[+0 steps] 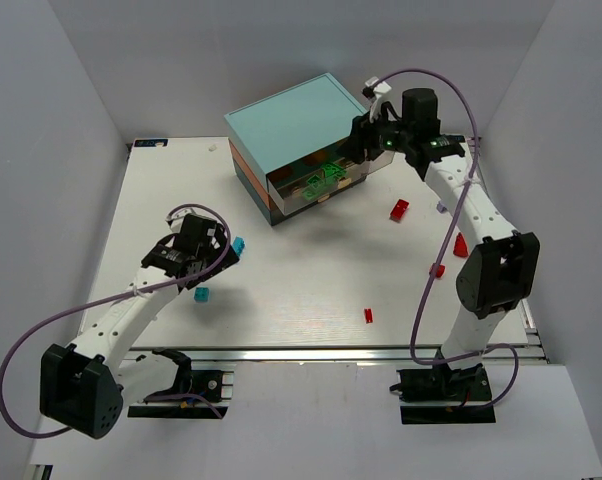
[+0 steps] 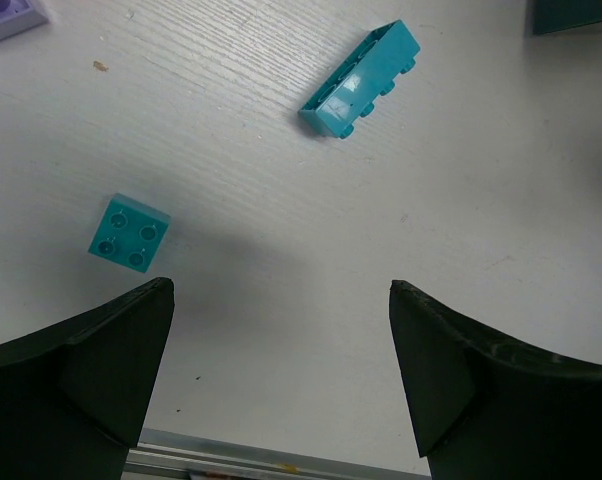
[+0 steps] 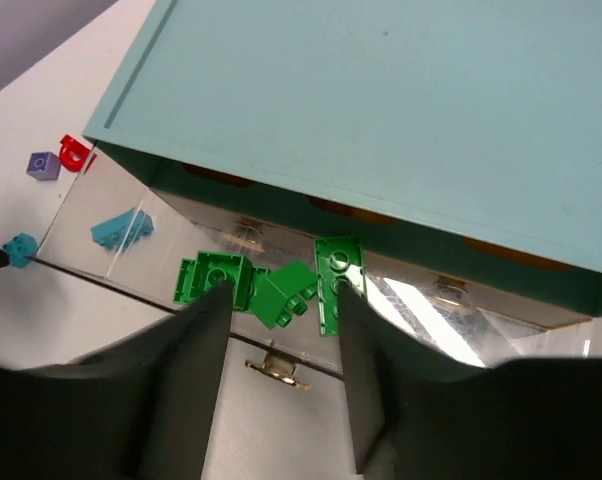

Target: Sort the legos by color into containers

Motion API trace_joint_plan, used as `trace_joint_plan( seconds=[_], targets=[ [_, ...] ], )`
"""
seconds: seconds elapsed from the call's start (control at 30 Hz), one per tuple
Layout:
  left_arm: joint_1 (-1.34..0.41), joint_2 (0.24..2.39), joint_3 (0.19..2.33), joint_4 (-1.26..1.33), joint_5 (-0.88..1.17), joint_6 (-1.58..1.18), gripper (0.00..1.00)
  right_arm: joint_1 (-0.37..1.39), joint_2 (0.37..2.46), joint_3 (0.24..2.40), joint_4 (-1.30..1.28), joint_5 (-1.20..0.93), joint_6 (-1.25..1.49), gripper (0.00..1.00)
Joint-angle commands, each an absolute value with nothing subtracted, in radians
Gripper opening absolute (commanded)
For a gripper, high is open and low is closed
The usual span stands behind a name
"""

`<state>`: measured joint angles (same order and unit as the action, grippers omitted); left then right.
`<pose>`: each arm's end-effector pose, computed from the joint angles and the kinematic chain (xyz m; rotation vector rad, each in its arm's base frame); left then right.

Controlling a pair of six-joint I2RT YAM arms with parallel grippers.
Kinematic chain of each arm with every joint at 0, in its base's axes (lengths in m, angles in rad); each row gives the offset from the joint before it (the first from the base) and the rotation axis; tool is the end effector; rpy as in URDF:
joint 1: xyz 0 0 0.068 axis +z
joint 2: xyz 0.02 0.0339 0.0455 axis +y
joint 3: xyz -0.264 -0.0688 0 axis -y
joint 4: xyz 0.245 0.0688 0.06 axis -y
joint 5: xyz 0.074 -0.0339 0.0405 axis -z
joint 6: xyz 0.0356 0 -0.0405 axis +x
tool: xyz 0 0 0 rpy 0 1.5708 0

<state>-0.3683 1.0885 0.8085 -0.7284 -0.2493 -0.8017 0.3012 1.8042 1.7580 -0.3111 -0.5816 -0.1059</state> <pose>0.1967 -0.0665 0.2456 -0.6349 2.4570 -0.1396 0.4008 0.1450 0.3827 -0.7651 1.7682 0.6895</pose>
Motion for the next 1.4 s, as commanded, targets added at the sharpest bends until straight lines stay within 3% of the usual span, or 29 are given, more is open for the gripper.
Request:
trace_joint_plan(
  seconds=[0.0,0.07,0.1,0.37,0.63,1.37],
  targets=[
    [-0.364,1.094,0.815,-0.709,-0.256,-0.795,0.98,0.272,1.717,1.802,-0.284,-0.635,-0.061,0.5],
    [-0.364,1.097,0.819,-0.707,-0.264,-0.793,0.98,0.239,1.681,1.778,-0.287,-0.624,-0.013,0.26],
    [-0.364,1.1,0.819,-0.703,-0.265,-0.793,0.98,0.232,1.669,1.764,-0.287,-0.583,0.024,0.0],
    [-0.354,1.117,0.787,-0.635,-0.23,-0.798,0.94,-0.026,1.471,1.461,-0.199,-0.591,0.148,0.0],
    [-0.354,1.147,0.834,-0.627,-0.277,-0.753,0.97,-0.003,1.485,1.328,-0.344,-0.6,-0.101,0.0],
    [-0.354,1.178,0.902,-0.698,-0.334,-0.759,0.98,0.248,1.831,1.62,-0.144,-0.459,0.135,0.0]
  ],
)
